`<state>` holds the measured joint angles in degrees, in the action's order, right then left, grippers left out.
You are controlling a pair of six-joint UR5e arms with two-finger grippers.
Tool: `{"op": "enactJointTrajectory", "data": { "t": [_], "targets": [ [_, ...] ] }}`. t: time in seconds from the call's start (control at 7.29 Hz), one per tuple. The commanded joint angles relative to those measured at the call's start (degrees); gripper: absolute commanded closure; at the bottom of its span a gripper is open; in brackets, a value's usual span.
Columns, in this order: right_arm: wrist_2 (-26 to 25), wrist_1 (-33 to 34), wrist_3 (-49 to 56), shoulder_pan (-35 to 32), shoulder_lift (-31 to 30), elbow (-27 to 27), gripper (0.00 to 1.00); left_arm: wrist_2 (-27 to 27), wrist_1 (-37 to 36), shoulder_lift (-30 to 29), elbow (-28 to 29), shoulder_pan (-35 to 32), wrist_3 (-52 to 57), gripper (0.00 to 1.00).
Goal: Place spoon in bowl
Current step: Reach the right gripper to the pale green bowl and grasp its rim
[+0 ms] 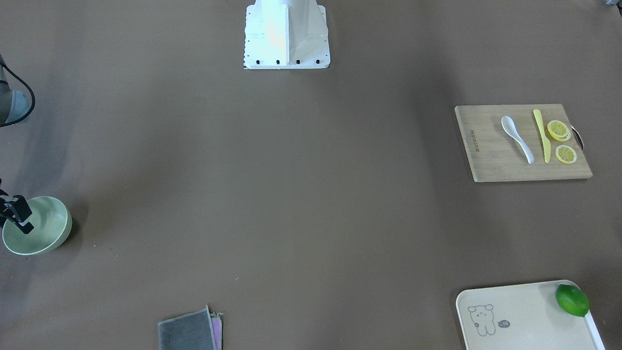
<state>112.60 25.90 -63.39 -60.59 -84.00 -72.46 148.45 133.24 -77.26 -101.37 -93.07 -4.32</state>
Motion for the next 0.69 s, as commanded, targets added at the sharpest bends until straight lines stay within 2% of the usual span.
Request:
{"op": "enactJointTrajectory", "data": {
  "t": [0.0, 0.14, 0.27, 0.55],
  "targets": [
    [-0.1, 0.72, -3.46, 1.25, 0.41, -3.19, 1.0, 0.0, 0.0, 0.0, 0.03, 0.17, 0.01, 0.02],
    [-2.19, 1.6, -11.67, 4.74, 1.37, -6.96, 1.0, 0.0, 0.0, 0.0, 0.03, 0.35, 0.01, 0.02],
    [-6.65, 6.66, -14.88, 9.04, 2.78, -11.08, 1.0, 0.0, 0.0, 0.0, 0.03, 0.35, -0.08, 0.02],
    [-12.2, 28.57, -22.35, 15.29, 8.13, -24.24, 1.0, 0.09, 0.0, 0.0, -0.06, 0.61, -0.08, 0.02]
  ]
}}
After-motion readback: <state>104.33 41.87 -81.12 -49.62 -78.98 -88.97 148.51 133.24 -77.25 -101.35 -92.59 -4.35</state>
